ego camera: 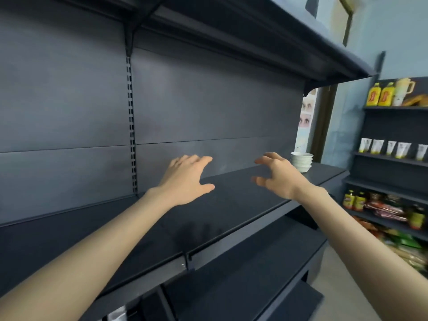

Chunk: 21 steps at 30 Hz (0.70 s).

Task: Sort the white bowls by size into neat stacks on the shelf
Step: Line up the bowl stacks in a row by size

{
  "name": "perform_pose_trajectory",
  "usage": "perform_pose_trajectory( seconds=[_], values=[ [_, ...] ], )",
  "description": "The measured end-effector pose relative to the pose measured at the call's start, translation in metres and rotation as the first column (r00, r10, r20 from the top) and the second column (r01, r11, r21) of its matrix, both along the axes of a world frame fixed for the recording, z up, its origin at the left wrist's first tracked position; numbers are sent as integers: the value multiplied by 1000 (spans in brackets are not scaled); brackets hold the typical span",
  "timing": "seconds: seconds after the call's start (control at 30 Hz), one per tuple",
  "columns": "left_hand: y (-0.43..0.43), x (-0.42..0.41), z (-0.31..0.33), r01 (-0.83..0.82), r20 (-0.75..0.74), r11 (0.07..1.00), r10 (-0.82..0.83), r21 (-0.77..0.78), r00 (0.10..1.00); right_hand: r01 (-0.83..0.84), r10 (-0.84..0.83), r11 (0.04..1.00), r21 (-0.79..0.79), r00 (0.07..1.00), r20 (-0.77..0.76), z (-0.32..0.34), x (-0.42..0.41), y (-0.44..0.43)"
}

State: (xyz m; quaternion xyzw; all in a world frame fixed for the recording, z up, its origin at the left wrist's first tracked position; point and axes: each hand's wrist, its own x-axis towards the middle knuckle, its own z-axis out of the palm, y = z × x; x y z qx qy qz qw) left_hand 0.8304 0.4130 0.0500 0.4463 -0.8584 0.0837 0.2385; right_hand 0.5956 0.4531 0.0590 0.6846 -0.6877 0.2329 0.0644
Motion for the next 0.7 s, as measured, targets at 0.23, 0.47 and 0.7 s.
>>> perform_pose_trajectory(
  seconds=[0.23, 0.47, 0.7],
  values=[
    [-42, -119, 5, 57, 34, 998, -56, -36, 998, 39, -40, 999, 15, 999, 25, -1, -118, -30],
    [-112, -208, 9, 90, 60, 993, -86, -70, 994, 95, -96, 995, -26, 995, -10, 1, -207, -95],
    [-197, -305, 9, 153, 70, 985, -148, -73, 986, 166, -166, 986, -6, 986, -13, 3, -292, -168]
  ],
)
